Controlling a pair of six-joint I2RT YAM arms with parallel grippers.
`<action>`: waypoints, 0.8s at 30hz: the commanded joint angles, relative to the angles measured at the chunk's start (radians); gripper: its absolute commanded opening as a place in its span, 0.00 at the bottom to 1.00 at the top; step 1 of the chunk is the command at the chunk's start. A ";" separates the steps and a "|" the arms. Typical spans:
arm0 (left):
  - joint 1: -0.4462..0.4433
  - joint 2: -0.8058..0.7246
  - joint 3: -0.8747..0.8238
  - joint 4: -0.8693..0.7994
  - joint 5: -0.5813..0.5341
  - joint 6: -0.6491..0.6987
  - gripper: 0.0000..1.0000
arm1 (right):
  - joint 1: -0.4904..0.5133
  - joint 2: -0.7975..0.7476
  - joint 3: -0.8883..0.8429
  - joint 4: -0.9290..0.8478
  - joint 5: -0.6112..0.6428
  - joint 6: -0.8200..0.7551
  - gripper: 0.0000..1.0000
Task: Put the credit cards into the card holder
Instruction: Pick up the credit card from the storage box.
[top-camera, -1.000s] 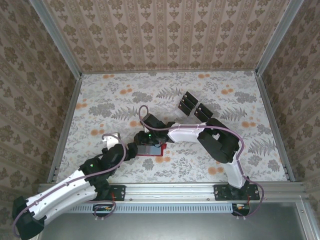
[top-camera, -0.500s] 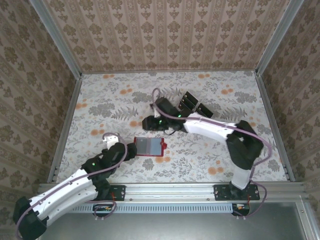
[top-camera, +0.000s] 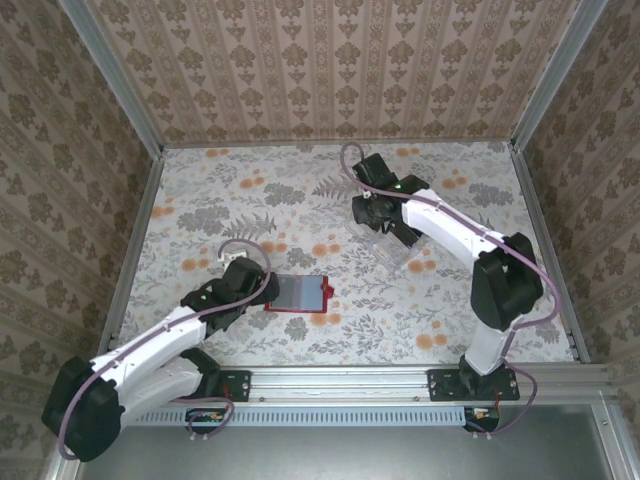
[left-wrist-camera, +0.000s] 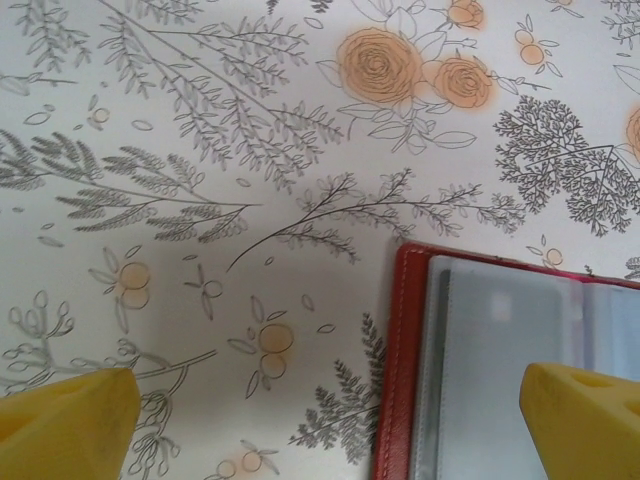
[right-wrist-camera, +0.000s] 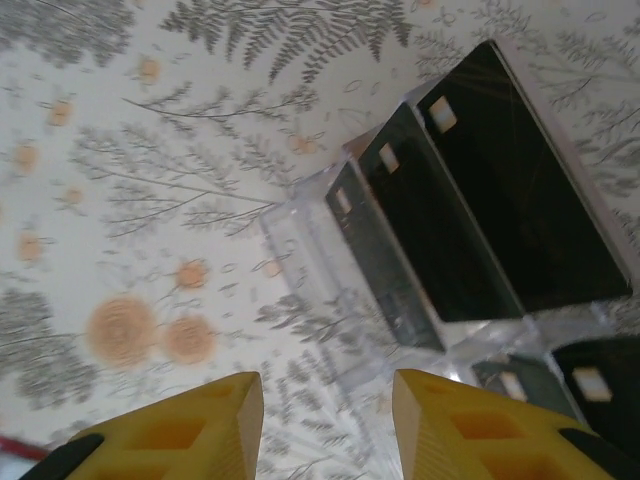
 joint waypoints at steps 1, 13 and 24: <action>0.015 0.045 0.049 0.026 0.045 0.050 1.00 | 0.000 0.086 0.074 -0.095 0.131 -0.111 0.37; 0.035 0.120 0.080 0.045 0.071 0.060 1.00 | -0.001 0.257 0.184 -0.100 0.232 -0.186 0.33; 0.038 0.124 0.071 0.053 0.077 0.056 1.00 | -0.008 0.284 0.213 -0.110 0.190 -0.194 0.22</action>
